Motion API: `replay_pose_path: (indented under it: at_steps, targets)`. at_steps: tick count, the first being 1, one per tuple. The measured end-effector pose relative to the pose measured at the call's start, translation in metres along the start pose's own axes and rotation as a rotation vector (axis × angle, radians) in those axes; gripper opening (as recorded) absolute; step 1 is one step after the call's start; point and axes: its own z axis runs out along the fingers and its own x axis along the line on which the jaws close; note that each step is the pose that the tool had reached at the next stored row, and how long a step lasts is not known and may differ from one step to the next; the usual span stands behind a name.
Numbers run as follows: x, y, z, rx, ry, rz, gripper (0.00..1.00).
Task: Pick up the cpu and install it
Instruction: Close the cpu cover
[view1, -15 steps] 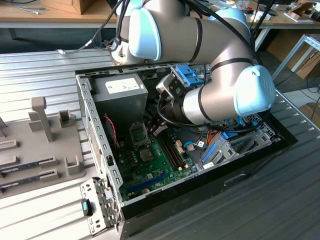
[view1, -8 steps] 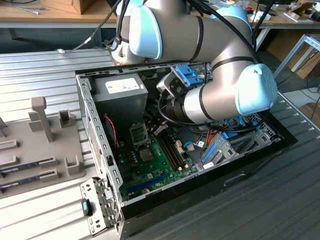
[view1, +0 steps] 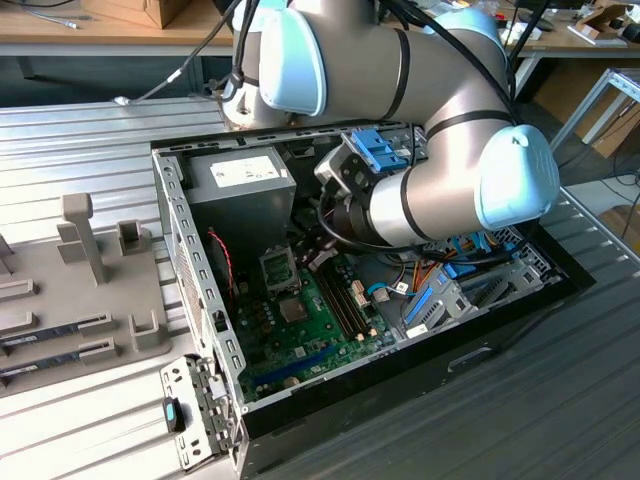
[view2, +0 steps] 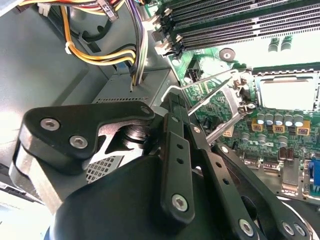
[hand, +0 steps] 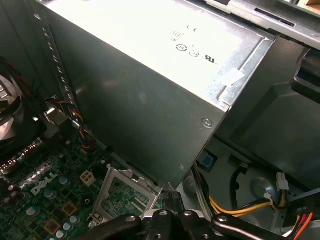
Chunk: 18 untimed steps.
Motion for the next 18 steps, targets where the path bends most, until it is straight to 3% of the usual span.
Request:
replay_pose_path:
  at_steps: [6, 11, 18]
  targets:
    - [0.0007, 0.0005, -0.0029, 0.0028, 0.0025, 0.0, 0.11]
    - [0.0005, 0.0046, -0.0104, 0.0043, 0.0038, 0.0, 0.11]
    - [0.0043, 0.0009, -0.0142, 0.0043, 0.0039, 0.0, 0.11]
